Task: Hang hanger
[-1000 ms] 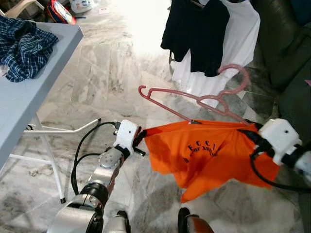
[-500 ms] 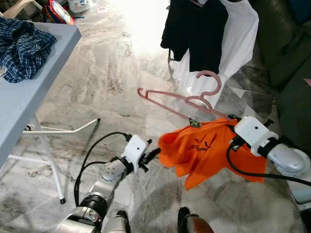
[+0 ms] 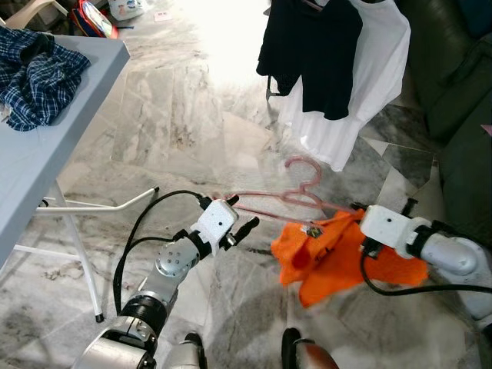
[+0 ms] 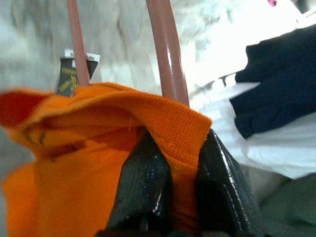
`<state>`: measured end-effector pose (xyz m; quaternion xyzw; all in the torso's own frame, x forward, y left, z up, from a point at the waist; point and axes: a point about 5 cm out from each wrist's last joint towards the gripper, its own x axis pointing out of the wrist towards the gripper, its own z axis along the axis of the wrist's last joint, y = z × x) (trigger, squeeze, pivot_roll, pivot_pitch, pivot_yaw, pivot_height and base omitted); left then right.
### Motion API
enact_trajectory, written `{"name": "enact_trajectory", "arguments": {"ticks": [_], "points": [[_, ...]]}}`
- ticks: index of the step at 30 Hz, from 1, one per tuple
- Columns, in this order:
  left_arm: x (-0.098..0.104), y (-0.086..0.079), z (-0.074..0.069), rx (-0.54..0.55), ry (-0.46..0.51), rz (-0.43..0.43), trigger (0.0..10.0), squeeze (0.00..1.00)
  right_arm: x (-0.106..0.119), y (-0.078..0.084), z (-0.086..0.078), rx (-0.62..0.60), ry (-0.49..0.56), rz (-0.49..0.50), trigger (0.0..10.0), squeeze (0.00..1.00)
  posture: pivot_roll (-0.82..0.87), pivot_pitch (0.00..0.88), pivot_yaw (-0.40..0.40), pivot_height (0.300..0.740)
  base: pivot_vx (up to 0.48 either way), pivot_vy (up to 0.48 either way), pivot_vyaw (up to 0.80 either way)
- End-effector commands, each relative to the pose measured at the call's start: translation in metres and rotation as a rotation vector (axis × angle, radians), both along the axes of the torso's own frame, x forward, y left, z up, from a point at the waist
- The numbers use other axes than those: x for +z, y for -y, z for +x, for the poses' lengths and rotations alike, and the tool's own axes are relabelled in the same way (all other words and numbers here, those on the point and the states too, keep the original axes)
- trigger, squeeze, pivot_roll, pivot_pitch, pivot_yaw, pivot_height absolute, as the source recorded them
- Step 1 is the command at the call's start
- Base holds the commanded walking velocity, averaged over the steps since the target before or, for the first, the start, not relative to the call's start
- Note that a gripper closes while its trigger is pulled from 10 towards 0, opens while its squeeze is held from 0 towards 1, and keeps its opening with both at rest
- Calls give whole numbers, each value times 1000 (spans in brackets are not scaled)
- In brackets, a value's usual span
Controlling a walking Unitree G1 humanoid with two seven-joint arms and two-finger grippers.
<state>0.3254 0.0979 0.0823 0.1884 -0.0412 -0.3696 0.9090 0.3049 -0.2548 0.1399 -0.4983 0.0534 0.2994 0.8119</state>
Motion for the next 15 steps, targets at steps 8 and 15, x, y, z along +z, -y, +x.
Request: {"name": "enact_trajectory", "arguments": {"ticks": [8,15], "points": [[-15,2,-12,-81,9,133,10000,1000,16,5,7,77,15,-105,10000,0,-10,262,47,740,0,0,0],[-9,10,-5,-93,0,127,10000,1000,23,-13,7,211,21,-132,10000,0,-11,265,49,740,0,0,0]]}}
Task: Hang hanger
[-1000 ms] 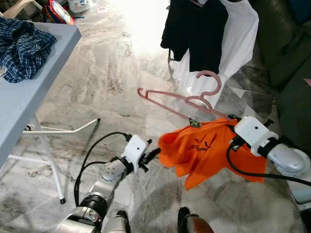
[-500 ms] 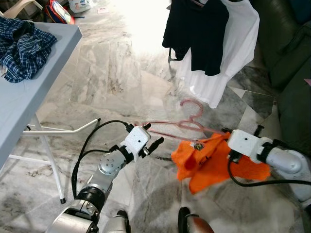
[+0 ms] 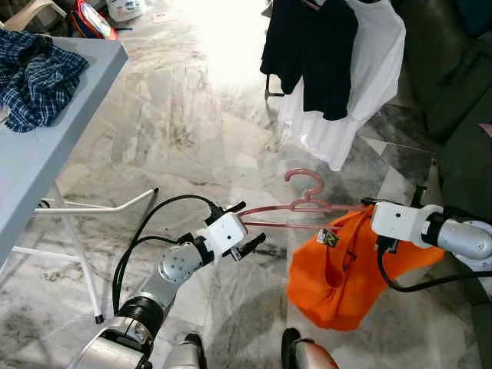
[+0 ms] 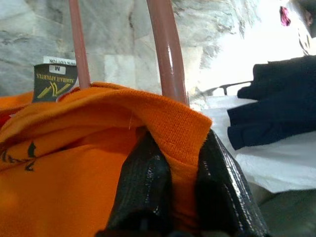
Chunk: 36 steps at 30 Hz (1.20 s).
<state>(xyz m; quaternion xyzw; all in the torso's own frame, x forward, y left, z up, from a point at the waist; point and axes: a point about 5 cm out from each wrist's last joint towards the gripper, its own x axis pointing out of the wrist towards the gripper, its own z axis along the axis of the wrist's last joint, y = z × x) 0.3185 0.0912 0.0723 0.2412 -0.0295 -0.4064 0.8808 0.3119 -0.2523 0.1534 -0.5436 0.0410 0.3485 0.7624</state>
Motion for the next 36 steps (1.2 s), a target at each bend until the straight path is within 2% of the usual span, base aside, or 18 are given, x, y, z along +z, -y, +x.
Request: {"name": "enact_trajectory", "arguments": {"ticks": [1,3,8,14,15,16,17,18,19,20,22,23,30,36], "points": [[1,4,2,-14,-7,9,10000,1000,10,-10,0,86,24,-20,10000,0,-11,265,49,740,0,0,0],[8,6,8,-7,12,9,10000,1000,15,-16,0,150,27,-37,10000,0,-14,263,50,740,0,0,0],[14,7,12,2,27,13,10000,1000,22,-17,2,189,53,-81,10000,0,-16,261,51,740,0,0,0],[16,9,14,-1,29,15,10000,1000,34,-18,11,225,166,-174,10000,0,-16,260,51,740,0,0,0],[16,10,15,-10,24,20,10000,1000,38,-18,14,244,221,-230,10000,0,-16,261,52,740,0,0,0],[16,10,15,-10,24,20,10000,1000,38,-18,14,244,221,-230,10000,0,-16,261,52,740,0,0,0],[16,11,15,-19,17,22,10000,729,39,-18,15,251,244,-257,10000,0,-16,263,51,740,0,0,0],[16,11,15,-27,12,24,10000,592,40,-18,16,253,254,-265,10000,0,-15,263,50,740,0,0,0],[16,12,15,-35,7,27,7765,0,42,-18,17,253,269,-268,10000,0,-13,264,50,740,0,0,0],[17,12,15,-40,5,30,3647,0,43,-18,17,251,277,-265,10000,0,-13,264,50,740,0,0,0],[17,12,16,-42,3,31,3647,0,43,-18,18,251,282,-262,10000,0,-12,265,50,740,0,0,0],[17,12,16,-46,-7,32,0,0,44,-19,19,254,292,-261,10000,0,-12,266,50,740,0,0,0],[9,9,15,-41,-63,57,0,0,52,-27,22,277,366,-214,10000,0,-16,263,54,740,0,0,0],[6,9,15,-40,-90,66,0,0,49,-25,20,269,373,-195,10000,0,-22,258,55,740,0,0,0]]}}
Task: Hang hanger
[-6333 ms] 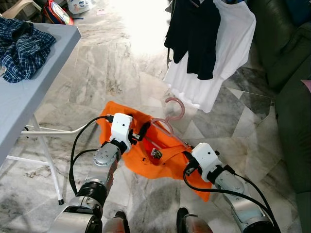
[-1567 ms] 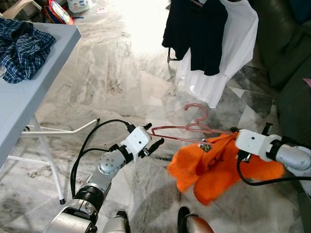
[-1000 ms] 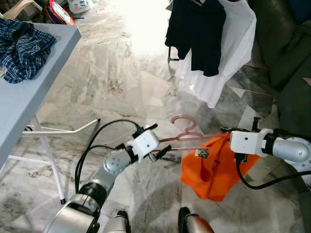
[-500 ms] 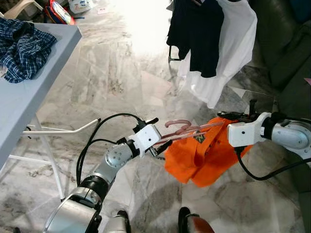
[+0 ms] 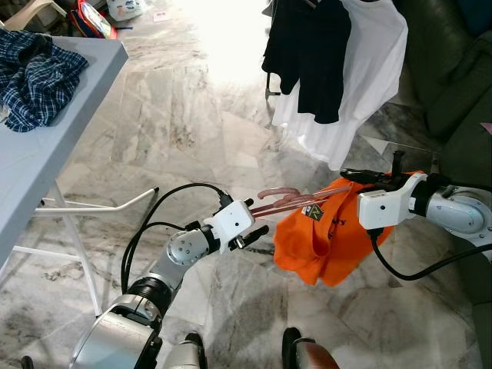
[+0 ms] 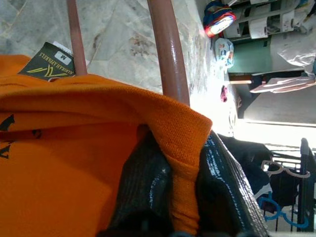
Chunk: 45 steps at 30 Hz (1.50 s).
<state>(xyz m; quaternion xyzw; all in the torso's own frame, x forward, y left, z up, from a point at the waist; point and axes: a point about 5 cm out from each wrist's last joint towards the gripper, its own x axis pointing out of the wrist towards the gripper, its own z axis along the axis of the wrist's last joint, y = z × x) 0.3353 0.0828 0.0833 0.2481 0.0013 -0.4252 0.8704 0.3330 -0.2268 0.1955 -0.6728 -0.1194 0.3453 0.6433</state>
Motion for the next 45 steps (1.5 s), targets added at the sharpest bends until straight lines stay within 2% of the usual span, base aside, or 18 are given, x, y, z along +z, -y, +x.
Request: {"name": "enact_trajectory", "arguments": {"ticks": [1,26,38,39,40,45], "points": [[-5,1,-2,-13,-33,22,0,0,7,1,-1,12,37,26,10000,0,-22,258,55,740,0,0,0],[11,8,7,-90,-51,4,0,0,0,0,1,8,38,47,10000,0,-25,250,67,740,0,0,0],[9,12,3,-128,-70,6,0,0,-4,0,0,10,10,60,10000,0,-27,250,68,740,0,0,0],[9,12,3,-130,-70,7,0,0,-5,0,0,9,1,69,10000,604,-27,250,67,740,0,0,0],[9,12,3,-131,-71,7,0,0,-6,-1,-1,8,-15,78,10000,1000,-27,250,67,740,0,0,0],[7,9,3,-119,-70,16,0,0,-12,-3,-3,6,-98,131,10000,1000,-28,251,65,740,0,0,0]]}}
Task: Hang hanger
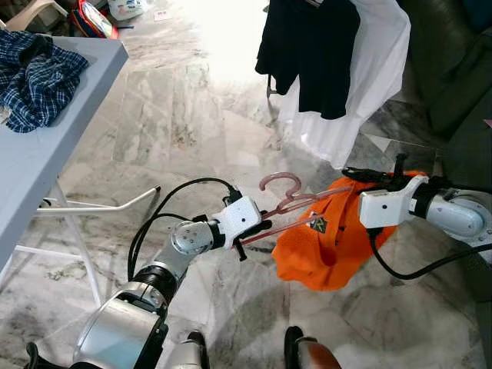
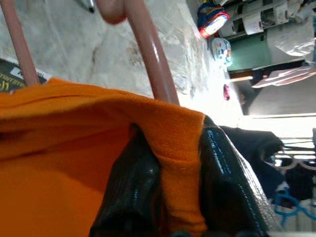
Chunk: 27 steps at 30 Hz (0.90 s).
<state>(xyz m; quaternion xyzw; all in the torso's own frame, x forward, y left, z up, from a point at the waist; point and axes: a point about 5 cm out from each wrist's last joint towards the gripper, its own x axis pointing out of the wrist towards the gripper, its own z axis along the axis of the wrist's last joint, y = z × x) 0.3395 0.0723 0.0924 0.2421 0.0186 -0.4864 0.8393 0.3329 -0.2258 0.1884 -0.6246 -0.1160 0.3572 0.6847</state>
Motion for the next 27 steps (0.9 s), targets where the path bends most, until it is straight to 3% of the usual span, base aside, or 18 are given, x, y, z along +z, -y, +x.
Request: {"name": "enact_trajectory", "arguments": {"ticks": [1,11,20,27], "points": [[-3,-3,-1,18,-2,-5,0,0,-6,-2,-3,14,-63,34,10000,1000,-27,250,65,740,0,0,0],[-19,-13,-9,98,-62,-63,0,0,-7,-4,-3,20,-159,70,10000,1000,-27,250,51,740,0,0,0],[-29,-15,-15,165,-101,-106,0,0,3,-13,3,32,-146,135,10000,1000,-24,246,39,740,0,0,0],[-36,-15,-17,264,-144,-182,0,0,9,-27,6,28,-93,254,10000,1000,-24,245,37,740,0,0,0]]}}
